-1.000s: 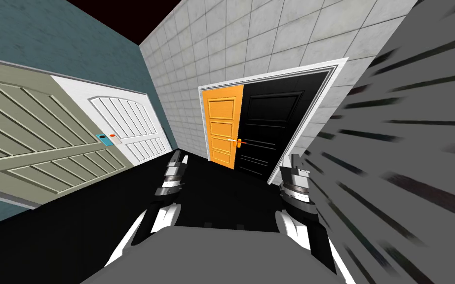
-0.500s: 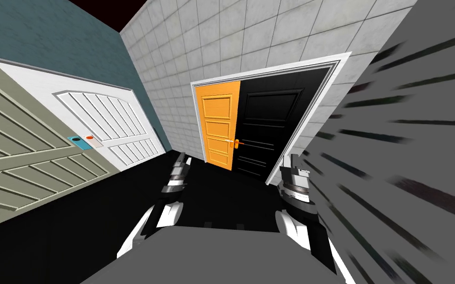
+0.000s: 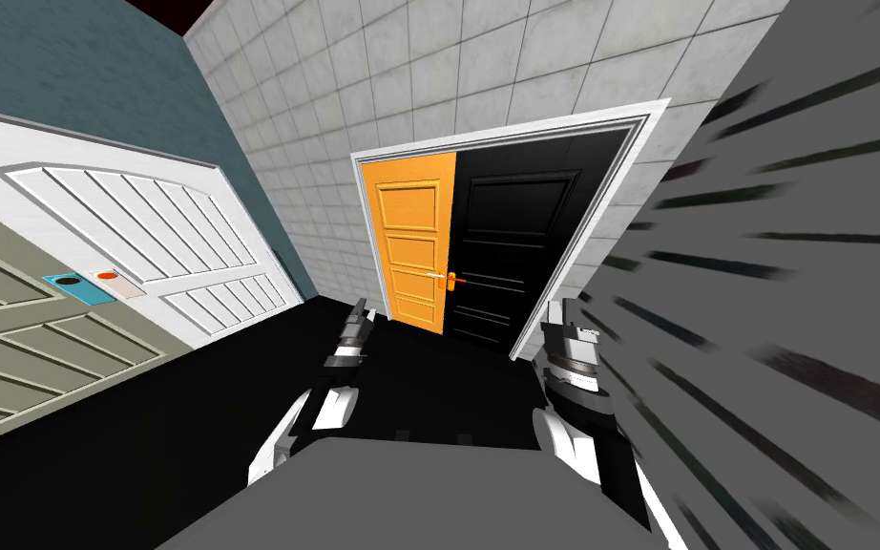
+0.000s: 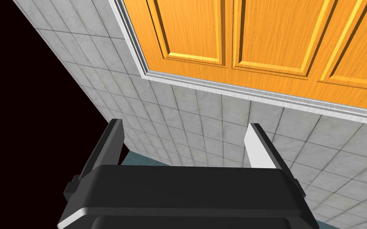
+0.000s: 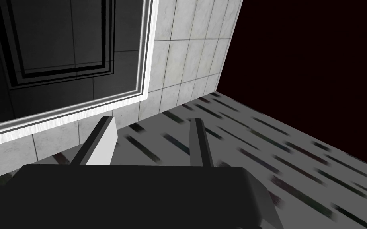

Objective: Pull the door open

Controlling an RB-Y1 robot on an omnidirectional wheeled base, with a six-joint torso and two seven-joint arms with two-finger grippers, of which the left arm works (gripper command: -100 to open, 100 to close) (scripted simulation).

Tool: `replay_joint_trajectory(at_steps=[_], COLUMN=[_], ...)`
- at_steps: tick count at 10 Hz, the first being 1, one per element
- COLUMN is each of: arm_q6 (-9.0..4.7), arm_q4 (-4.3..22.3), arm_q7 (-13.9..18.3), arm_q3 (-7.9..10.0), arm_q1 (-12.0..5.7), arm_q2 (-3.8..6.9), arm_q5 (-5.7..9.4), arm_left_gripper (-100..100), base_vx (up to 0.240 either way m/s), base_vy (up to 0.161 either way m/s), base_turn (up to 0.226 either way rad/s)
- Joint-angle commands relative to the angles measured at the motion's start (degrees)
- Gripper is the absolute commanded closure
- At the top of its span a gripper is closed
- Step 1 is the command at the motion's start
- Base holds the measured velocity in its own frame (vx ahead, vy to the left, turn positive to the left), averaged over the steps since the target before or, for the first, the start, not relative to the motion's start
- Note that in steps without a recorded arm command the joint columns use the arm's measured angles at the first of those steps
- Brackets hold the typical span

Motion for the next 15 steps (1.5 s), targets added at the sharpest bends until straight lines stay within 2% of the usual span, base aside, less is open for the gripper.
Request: replay_joint_trajectory(at_steps=[1,15], arm_q6=[0.22,2.05], arm_q4=[2.26,19.87], arm_q7=[0.37,4.28], arm_q3=[-0.16,-0.69], arm_q1=[-1.18,-10.28], arm_q2=[0.41,5.02], arm_q5=[0.15,2.07], arm_left_gripper=[-100,-100], base_vx=[0.117,0.101], base_vy=[-0.026,-0.018], base_turn=[-0.066,-0.086])
